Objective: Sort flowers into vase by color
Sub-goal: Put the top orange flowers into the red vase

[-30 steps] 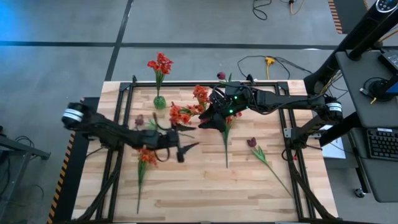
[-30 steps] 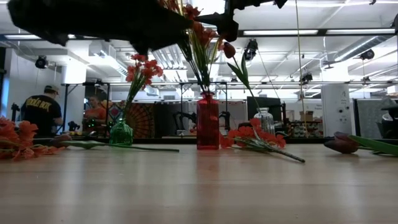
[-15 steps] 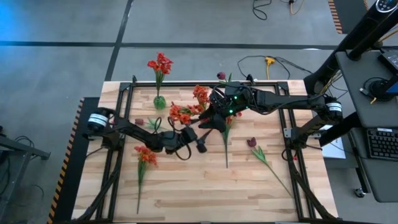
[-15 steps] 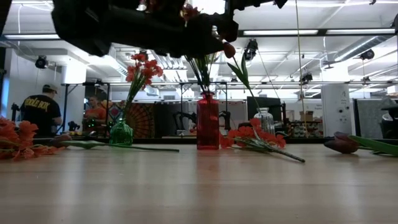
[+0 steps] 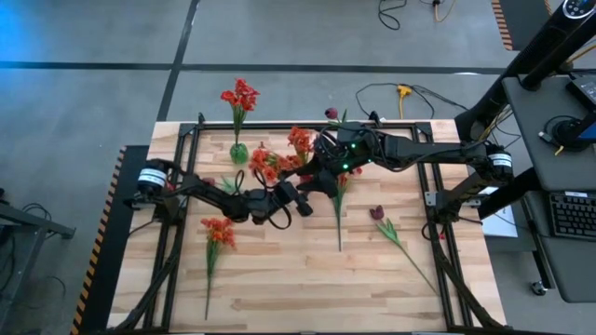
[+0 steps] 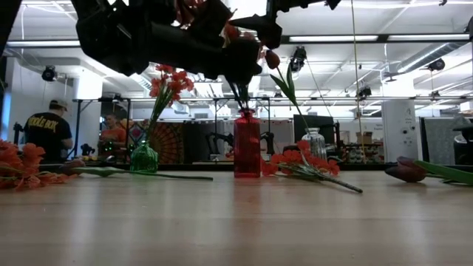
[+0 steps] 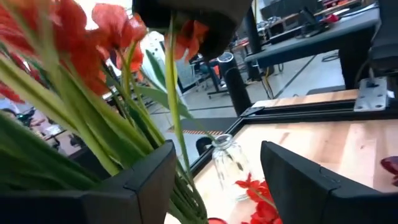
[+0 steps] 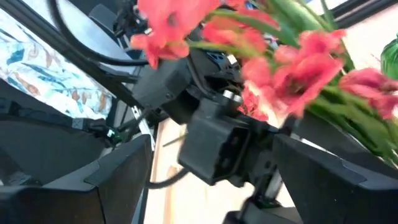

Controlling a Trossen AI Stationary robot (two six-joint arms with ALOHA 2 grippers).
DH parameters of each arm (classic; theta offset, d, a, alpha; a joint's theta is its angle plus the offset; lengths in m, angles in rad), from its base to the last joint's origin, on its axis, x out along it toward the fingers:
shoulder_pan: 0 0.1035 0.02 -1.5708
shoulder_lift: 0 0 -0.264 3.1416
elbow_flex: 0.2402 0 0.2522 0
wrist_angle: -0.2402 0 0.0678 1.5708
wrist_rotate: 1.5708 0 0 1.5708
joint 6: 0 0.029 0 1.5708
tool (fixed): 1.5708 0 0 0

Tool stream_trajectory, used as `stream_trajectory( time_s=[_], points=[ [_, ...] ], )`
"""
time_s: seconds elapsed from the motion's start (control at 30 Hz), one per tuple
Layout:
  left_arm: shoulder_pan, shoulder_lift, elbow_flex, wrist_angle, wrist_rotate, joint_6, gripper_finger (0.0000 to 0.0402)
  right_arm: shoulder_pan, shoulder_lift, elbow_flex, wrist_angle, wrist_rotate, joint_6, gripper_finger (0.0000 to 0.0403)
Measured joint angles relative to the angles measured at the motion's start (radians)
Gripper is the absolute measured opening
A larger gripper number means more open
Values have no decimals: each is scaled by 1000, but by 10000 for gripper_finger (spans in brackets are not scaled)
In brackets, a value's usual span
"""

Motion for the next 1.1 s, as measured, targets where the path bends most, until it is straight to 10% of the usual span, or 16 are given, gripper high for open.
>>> stream_trajectory(
  time_s=[1.1],
  points=[
    [61, 59, 57, 35, 16, -9, 148, 19, -1, -2, 10, -1, -5, 327]
  ],
)
